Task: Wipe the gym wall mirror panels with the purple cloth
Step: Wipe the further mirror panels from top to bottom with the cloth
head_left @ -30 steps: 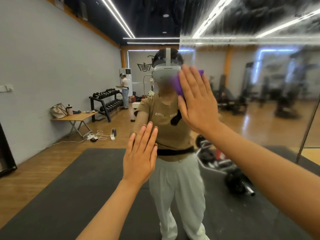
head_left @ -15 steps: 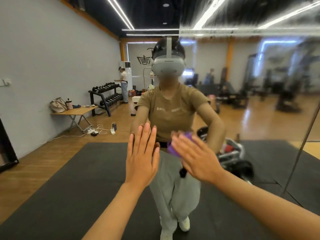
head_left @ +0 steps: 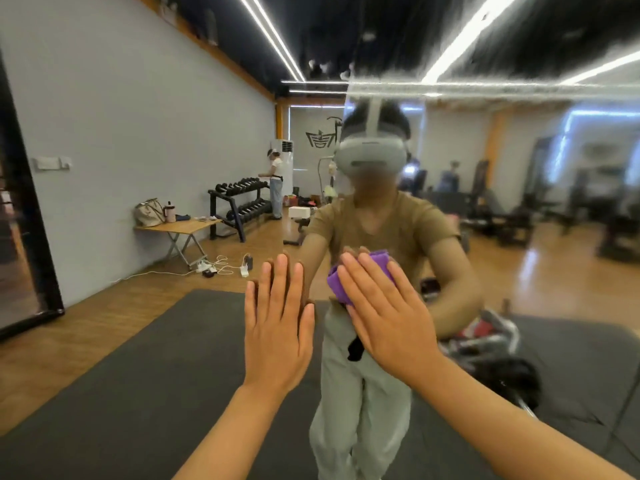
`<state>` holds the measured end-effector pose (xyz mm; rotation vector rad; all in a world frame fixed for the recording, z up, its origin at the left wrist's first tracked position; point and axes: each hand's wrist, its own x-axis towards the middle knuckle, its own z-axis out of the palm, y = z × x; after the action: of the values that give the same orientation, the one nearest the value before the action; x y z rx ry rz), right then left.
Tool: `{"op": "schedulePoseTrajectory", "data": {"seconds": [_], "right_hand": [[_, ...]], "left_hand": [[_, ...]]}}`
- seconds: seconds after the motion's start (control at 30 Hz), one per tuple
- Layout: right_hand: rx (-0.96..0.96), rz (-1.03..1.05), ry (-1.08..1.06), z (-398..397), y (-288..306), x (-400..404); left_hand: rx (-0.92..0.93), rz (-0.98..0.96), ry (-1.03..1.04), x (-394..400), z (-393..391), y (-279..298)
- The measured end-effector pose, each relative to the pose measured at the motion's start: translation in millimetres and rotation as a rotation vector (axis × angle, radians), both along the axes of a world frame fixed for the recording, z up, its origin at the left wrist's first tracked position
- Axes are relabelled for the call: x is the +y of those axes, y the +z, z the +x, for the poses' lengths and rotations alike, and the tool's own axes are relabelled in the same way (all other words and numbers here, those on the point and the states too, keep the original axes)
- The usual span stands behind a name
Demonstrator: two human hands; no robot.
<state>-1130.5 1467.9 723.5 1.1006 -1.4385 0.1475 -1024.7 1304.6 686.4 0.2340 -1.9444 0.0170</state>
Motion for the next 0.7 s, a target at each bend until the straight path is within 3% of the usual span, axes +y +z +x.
{"op": "schedulePoseTrajectory", "data": {"seconds": [0.17, 0.3, 0.47, 0.7], "right_hand": [[0.06, 0.179, -0.079, -6.2, -87.3, 22.9], [0.116, 0.242, -0.118, -13.2, -102.4, 28.1], [0.179, 0.146, -0.054, -18.3, -67.9, 23.8], [0.105, -0.122, 0.004, -7.9, 53.3, -16.1]], "left_hand": [[0.069, -0.016, -0.017, 5.0, -7.5, -16.8], [0.135, -0.04, -0.038, 3.0, -15.3, -26.5], [0.164, -0.136, 0.018, -6.8, -28.2, -54.2], [0.284, -0.206, 0.033, -17.0, -44.1, -57.7]]}}
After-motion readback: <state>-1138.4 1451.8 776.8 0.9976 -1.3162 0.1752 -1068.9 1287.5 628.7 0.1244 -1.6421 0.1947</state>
